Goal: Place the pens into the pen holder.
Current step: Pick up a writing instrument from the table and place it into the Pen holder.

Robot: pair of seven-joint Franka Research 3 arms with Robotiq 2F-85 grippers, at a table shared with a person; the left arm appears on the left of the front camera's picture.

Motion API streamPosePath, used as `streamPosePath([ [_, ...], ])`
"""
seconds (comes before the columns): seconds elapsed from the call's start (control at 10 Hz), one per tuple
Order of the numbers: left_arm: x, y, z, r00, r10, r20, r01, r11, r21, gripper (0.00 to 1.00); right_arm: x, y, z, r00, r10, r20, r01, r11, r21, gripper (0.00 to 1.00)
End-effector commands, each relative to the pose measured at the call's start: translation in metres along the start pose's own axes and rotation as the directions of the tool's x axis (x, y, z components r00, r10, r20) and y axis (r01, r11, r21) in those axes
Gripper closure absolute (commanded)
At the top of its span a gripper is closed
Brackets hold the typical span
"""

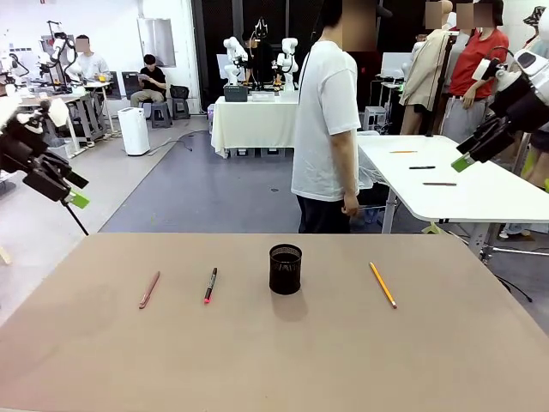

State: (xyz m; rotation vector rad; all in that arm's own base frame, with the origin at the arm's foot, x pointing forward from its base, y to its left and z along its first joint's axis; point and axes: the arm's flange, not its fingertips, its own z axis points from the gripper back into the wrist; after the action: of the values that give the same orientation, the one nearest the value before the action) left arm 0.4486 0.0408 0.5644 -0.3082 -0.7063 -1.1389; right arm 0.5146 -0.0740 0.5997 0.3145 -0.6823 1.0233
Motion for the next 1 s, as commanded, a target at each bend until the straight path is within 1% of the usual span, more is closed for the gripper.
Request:
streamPosePath([
  [0.0, -0.005, -0.001, 0.005, 1.000, -0.018, 0.010, 0.018, 0.999, 0.046, 0.00, -0.008, -0.041, 0.008, 0.996, 0.055, 0.065, -0.058, 0.997, 0.048, 0.00],
  [0.1, -0.009, 0.005, 0.009, 0.999, -0.016, 0.035, 0.014, 0.999, 0.048, 0.00, -0.012, -0.051, 0.013, 0.996, 0.067, 0.064, -0.072, 0.995, 0.074, 0.00],
  [0.2, -0.011, 0.011, 0.012, 0.998, -0.031, 0.062, 0.029, 0.999, 0.036, 0.00, -0.020, -0.060, 0.019, 0.992, 0.060, 0.111, -0.073, 0.991, 0.116, 0.00],
  [0.3, -0.012, 0.016, 0.013, 0.997, -0.038, 0.071, 0.035, 0.999, 0.039, 0.00, -0.025, -0.064, 0.025, 0.990, 0.045, 0.134, -0.063, 0.989, 0.132, 0.00],
  [0.4, -0.013, 0.022, 0.010, 0.997, -0.037, 0.068, 0.034, 0.998, 0.046, 0.00, -0.030, -0.063, 0.029, 0.988, 0.059, 0.144, -0.077, 0.990, 0.117, 0.00],
  [0.6, -0.014, 0.027, 0.006, 0.997, -0.030, 0.078, 0.027, 0.999, 0.037, 0.00, -0.041, -0.062, 0.033, 0.989, 0.052, 0.139, -0.068, 0.992, 0.110, 0.00],
  [0.7, -0.014, 0.028, 0.006, 0.997, -0.016, 0.078, 0.012, 0.998, 0.054, 0.00, -0.042, -0.062, 0.033, 0.990, 0.042, 0.137, -0.059, 0.992, 0.116, 0.00],
  [0.8, -0.015, 0.031, 0.007, 0.999, 0.006, 0.054, -0.011, 0.996, 0.085, 0.00, -0.041, -0.058, 0.034, 0.991, 0.043, 0.127, -0.057, 0.993, 0.102, 0.00],
  [0.9, -0.013, 0.023, 0.004, 0.999, -0.008, 0.049, 0.006, 0.999, 0.036, 0.00, -0.044, -0.061, 0.036, 0.993, 0.025, 0.113, -0.038, 0.993, 0.113, 0.00],
])
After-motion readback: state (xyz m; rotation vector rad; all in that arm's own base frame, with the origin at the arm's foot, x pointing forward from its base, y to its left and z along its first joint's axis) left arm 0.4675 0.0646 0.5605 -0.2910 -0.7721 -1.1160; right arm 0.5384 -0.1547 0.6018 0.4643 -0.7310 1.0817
